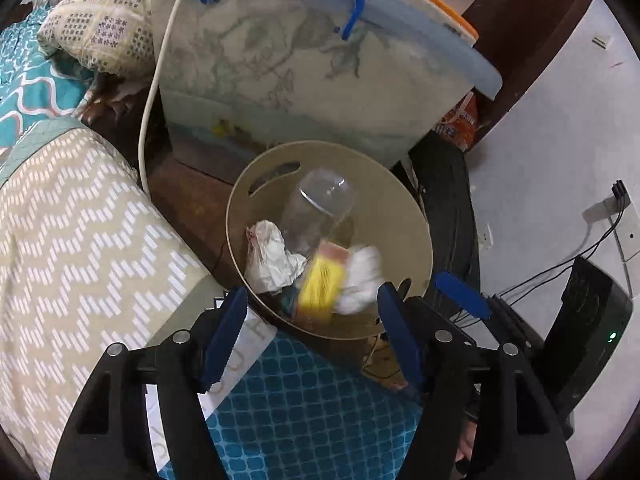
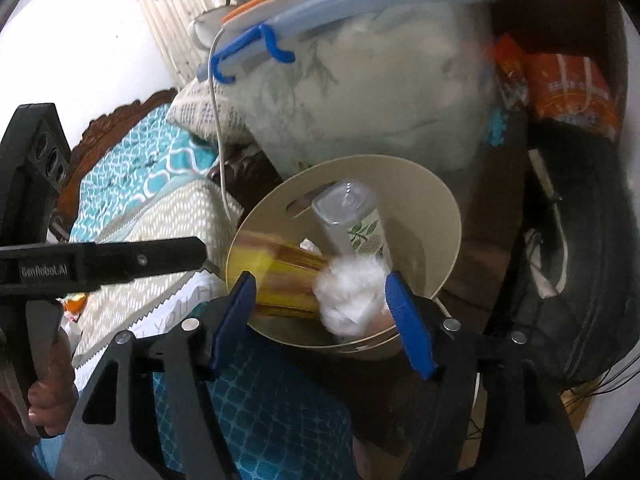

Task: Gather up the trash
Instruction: 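Carry yellow box and white paper to the wastebasket and release both, then grasp the snack wrapper with left gripper while right grasps the green-tipped wrapper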

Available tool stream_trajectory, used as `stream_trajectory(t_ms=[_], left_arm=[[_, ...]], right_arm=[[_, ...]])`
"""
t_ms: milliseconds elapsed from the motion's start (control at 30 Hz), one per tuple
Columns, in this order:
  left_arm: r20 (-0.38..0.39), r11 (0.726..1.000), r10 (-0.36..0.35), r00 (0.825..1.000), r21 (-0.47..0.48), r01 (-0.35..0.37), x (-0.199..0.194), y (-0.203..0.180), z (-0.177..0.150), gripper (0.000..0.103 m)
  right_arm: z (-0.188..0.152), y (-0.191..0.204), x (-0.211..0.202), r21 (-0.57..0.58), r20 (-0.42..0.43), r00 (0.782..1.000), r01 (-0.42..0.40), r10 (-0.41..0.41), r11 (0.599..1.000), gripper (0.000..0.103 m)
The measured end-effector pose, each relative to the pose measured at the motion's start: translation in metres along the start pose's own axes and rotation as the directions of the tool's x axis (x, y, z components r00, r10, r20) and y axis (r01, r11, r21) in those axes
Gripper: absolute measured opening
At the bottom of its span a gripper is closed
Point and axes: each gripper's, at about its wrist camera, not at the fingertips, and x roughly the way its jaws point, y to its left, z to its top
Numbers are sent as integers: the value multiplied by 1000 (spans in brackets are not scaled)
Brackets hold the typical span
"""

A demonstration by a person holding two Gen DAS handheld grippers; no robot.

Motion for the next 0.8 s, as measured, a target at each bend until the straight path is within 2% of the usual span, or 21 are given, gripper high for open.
stream_trajectory(t_ms=[100,200,400,500,633,700,733,800], left_arm=[[32,1000,-18,999,-14,18,-19,6,-12,68],[66,1000,-12,998,-9,13,-45,17,-40,68],[129,995,96,987,18,-99,-107,45,-120,72],[149,988,157,976,-17,-156,-145,69,-165,73],[181,968,227,957,-151,-201,-202,116,-217,73],[205,945,281,937,-229,-234,-231,140,-238,74],[219,922,321,922,-293,-251,-251,161,-252,74],[236,893,354,905,-374,-251,-275,187,-266,74]], right_arm=[[-5,0,-12,23,48,999,8,-9,1000,69],[-10,0,-20,58,63,998,-19,16,998,69],[-27,35,-24,36,50,993,-105,103,994,69],[-32,67,-20,10,23,983,-182,181,983,69],[-40,114,-10,-37,-42,960,-278,276,960,69],[-43,143,-2,-67,-92,941,-333,326,941,69],[-45,155,1,-76,-116,930,-358,348,931,69],[-47,181,11,-86,-175,901,-416,397,905,69]])
